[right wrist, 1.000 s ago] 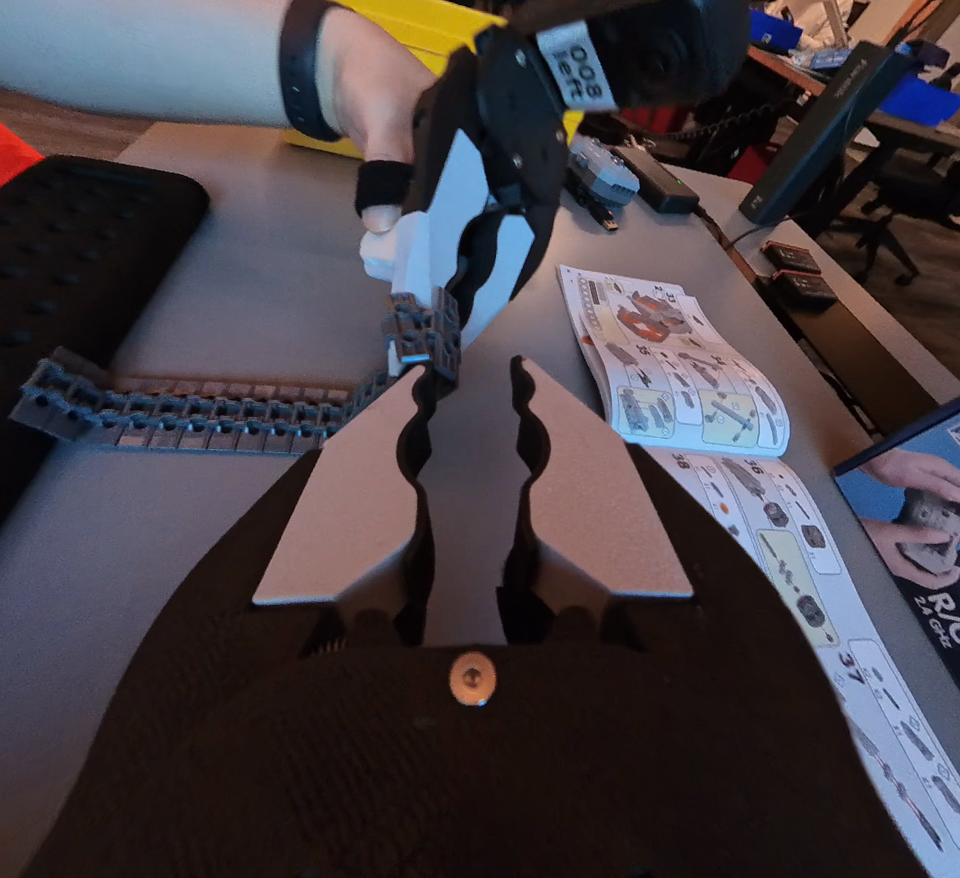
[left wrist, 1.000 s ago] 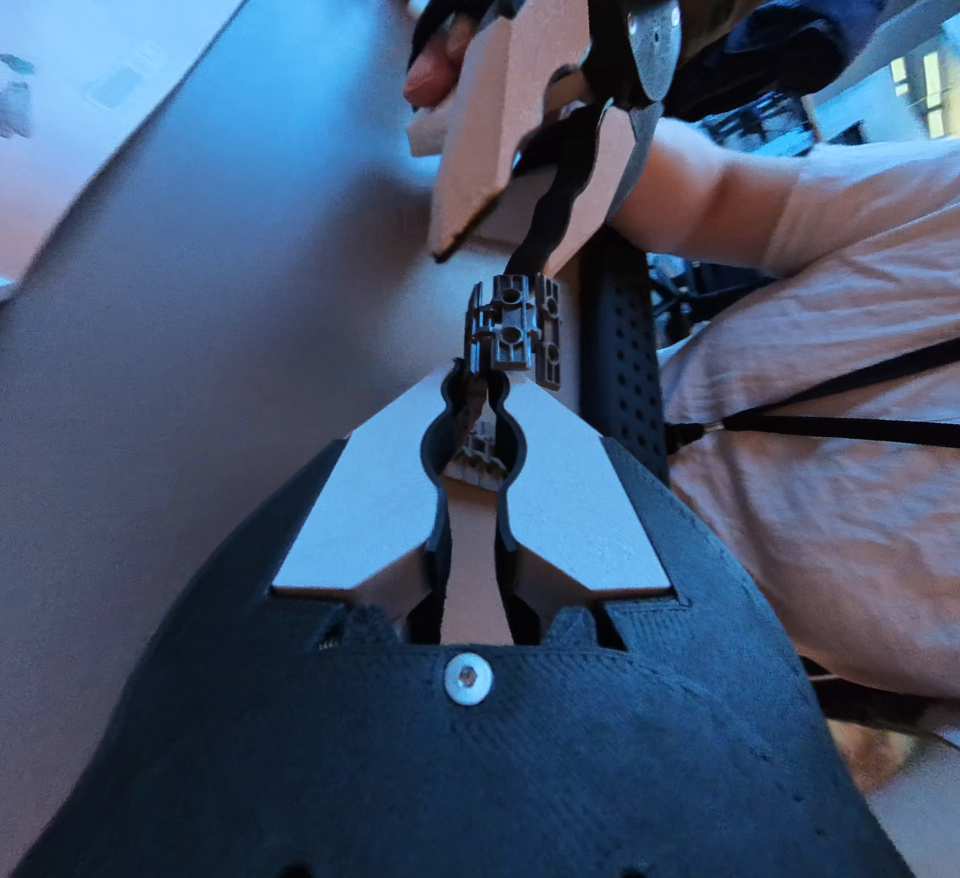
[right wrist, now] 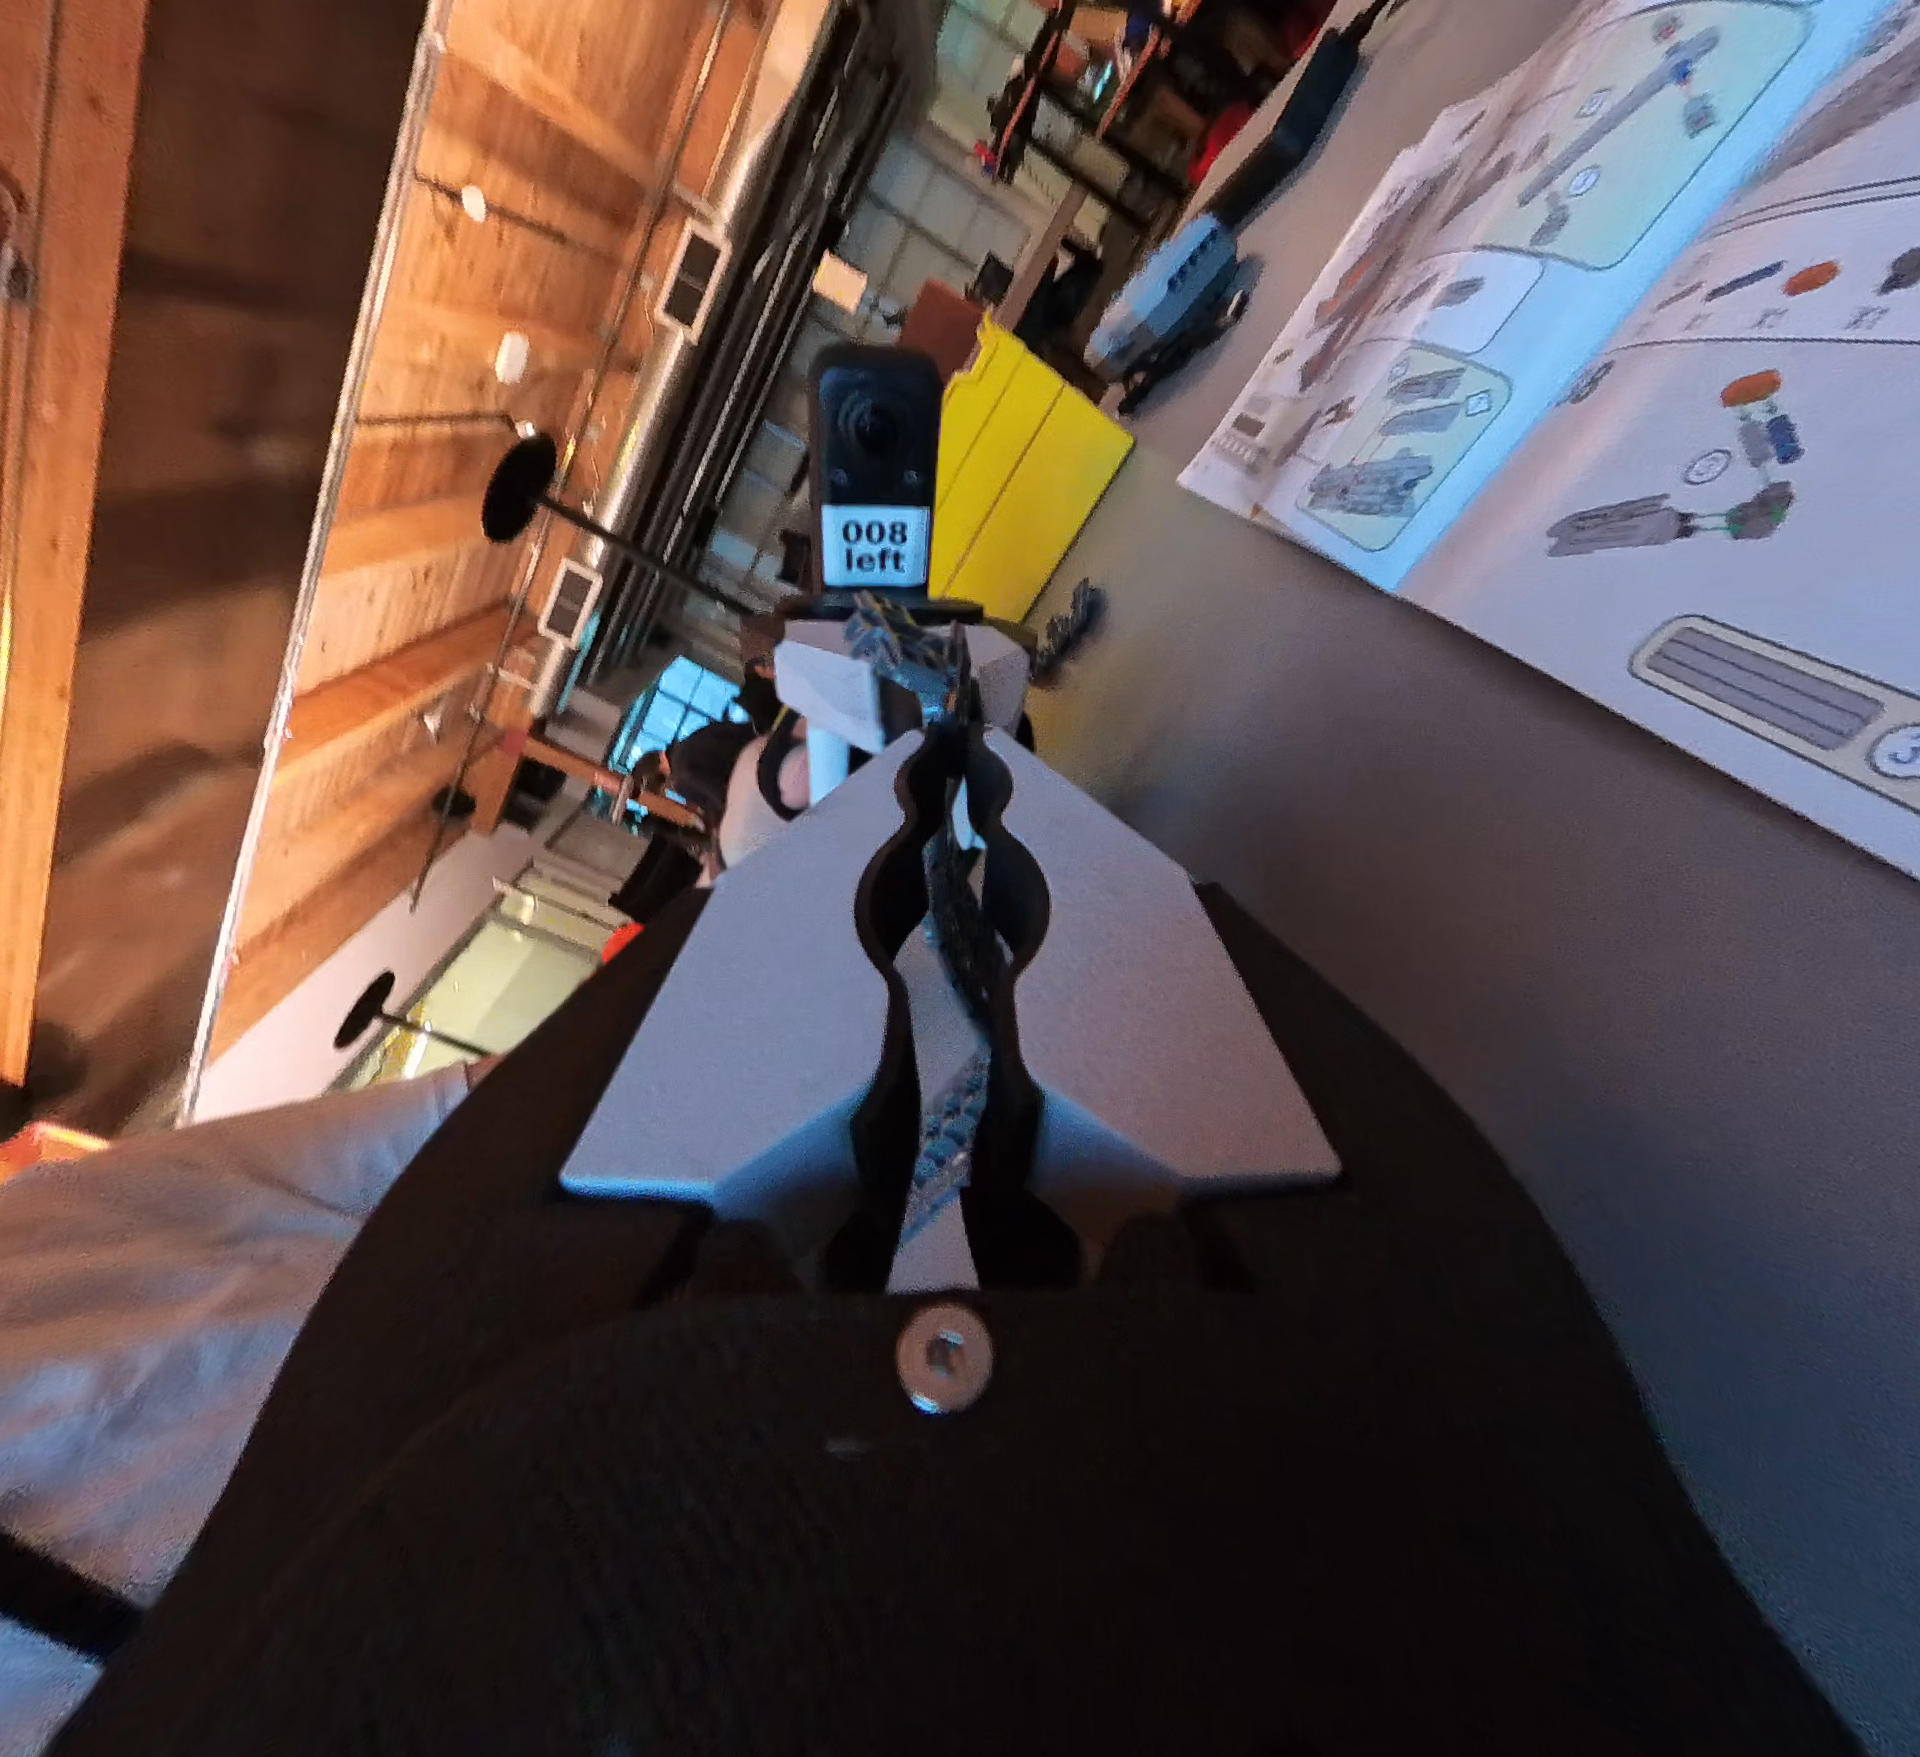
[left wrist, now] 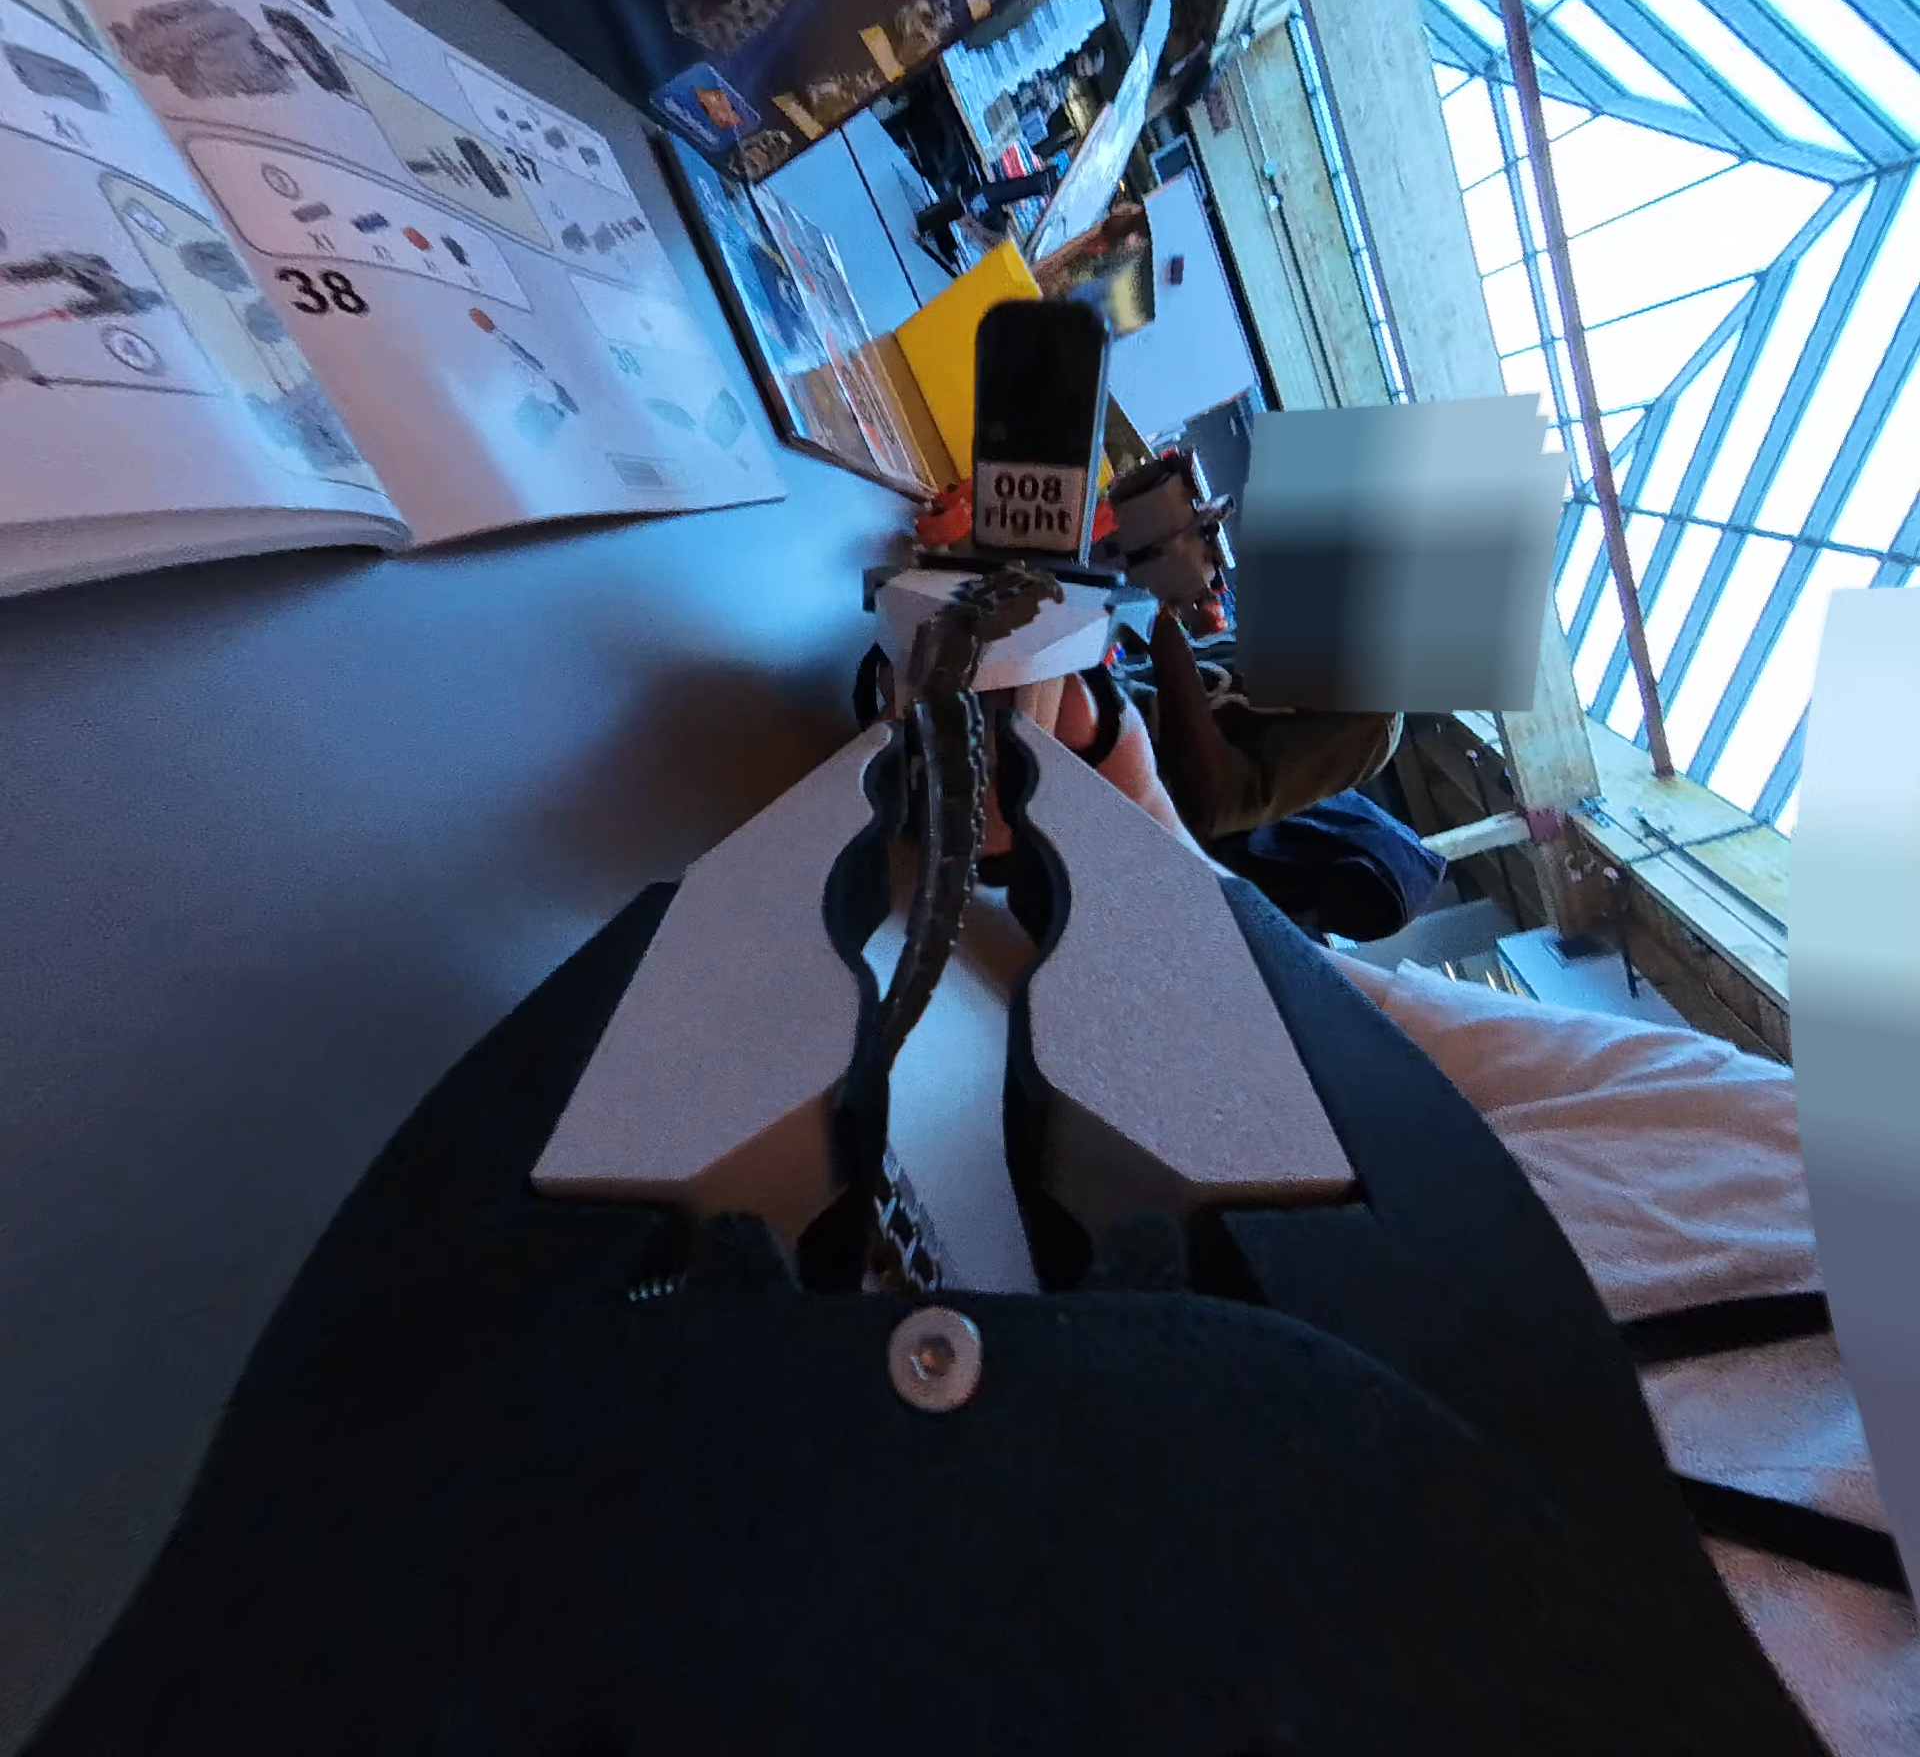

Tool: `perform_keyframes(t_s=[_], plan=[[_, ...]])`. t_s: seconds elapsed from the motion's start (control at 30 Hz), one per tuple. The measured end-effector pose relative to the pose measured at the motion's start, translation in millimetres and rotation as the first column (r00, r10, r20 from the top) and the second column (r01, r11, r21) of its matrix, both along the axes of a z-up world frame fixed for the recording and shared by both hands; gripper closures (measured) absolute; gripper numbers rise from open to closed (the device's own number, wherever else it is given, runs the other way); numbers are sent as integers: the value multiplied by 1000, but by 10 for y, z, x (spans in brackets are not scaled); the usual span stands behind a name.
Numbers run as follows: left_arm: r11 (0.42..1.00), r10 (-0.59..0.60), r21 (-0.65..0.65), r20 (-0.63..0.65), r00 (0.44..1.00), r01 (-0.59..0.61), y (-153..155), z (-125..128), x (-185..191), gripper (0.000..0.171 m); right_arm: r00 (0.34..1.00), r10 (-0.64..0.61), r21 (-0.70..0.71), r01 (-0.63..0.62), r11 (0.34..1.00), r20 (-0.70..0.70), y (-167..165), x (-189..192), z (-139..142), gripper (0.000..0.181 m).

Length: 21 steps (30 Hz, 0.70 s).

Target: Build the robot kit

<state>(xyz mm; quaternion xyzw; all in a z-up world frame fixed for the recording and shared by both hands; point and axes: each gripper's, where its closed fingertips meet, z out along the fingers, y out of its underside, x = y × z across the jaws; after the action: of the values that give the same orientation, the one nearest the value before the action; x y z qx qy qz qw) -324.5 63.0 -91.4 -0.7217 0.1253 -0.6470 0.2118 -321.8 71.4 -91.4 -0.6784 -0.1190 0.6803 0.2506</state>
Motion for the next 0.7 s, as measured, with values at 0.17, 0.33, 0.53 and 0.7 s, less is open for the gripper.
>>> perform_keyframes(t_s=[0.17,0.33,0.53,0.7], plan=[[999,30,44,13,999,-31,106,76,-11,166,996,-87,12,87,996,-28,57,13,43,181],[987,-138,64,-155,978,149,33,-14,-39,167,996,-17,40,14,999,89,-38,42,-65,163],[958,-264,39,-263,928,284,-93,-221,92,167,881,-156,419,-52,906,446,-62,306,-243,139],[920,-356,37,-340,871,390,-257,-437,291,168,808,-245,638,-198,744,536,-198,427,-217,153]])
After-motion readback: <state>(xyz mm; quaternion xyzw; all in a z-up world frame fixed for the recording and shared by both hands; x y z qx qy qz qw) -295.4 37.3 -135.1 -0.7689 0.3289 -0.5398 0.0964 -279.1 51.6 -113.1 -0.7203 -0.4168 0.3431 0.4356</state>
